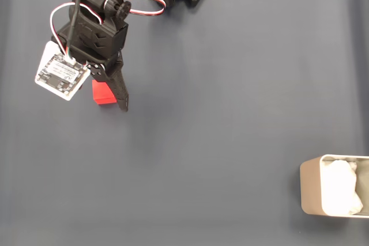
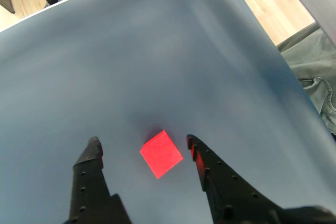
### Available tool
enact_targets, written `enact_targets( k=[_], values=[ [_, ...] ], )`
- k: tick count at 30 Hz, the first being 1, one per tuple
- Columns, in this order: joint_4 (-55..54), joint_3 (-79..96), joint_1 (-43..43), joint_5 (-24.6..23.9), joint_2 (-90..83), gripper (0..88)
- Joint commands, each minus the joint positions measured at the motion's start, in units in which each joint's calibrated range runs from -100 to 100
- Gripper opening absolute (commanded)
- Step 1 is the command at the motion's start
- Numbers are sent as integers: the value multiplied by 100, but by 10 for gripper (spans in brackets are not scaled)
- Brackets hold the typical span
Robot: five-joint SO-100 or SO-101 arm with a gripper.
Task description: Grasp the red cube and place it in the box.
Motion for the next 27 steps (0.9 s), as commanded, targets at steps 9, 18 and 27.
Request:
enact_targets(
  k=[9,18,27],
  values=[
    [-323,-69,-169,-117,200,377],
    [-380,95,-140,-132,347,377],
    [-405,196,-98,-151,442,377]
  ],
)
